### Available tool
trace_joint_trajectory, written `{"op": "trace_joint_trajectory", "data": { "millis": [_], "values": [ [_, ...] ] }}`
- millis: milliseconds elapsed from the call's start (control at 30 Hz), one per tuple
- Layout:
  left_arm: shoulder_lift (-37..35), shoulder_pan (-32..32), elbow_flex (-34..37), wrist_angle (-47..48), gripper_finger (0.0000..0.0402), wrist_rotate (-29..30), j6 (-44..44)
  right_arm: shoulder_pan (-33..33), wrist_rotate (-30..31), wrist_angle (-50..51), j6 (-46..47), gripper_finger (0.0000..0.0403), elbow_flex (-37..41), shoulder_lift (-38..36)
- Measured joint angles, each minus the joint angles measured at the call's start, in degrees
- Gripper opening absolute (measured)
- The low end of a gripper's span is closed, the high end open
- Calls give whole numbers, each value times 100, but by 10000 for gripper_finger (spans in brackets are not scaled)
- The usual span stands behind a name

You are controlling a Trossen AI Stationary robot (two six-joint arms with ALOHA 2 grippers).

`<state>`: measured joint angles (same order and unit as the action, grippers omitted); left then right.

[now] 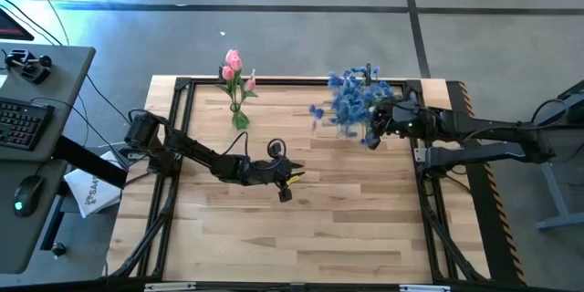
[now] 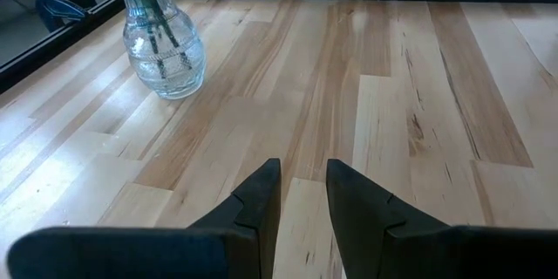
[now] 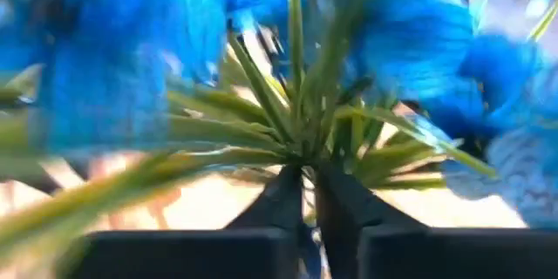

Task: Sort flowers into vase by color
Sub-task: Put the blue flowers into the transparent vase

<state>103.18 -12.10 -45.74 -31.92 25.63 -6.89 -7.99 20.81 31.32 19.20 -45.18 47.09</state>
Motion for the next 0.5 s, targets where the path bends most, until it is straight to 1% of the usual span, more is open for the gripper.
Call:
{"op": "trace_joint_trajectory", "data": {
  "millis": [33,100,200,300,400,500],
  "values": [
    [0,1,0,0,84,0,2,-2,49,-12,20,20,64,20],
    [0,0,0,0,84,0,2,-4,82,-96,35,7,243,59],
    [0,0,0,1,84,0,2,-4,79,-277,175,16,449,162],
    [0,0,0,19,84,0,2,-4,127,-312,177,12,532,271],
    [0,0,0,20,84,0,2,-4,167,-335,177,4,482,284],
    [0,2,0,22,84,0,2,-4,133,-328,170,5,302,224]
  ]
}}
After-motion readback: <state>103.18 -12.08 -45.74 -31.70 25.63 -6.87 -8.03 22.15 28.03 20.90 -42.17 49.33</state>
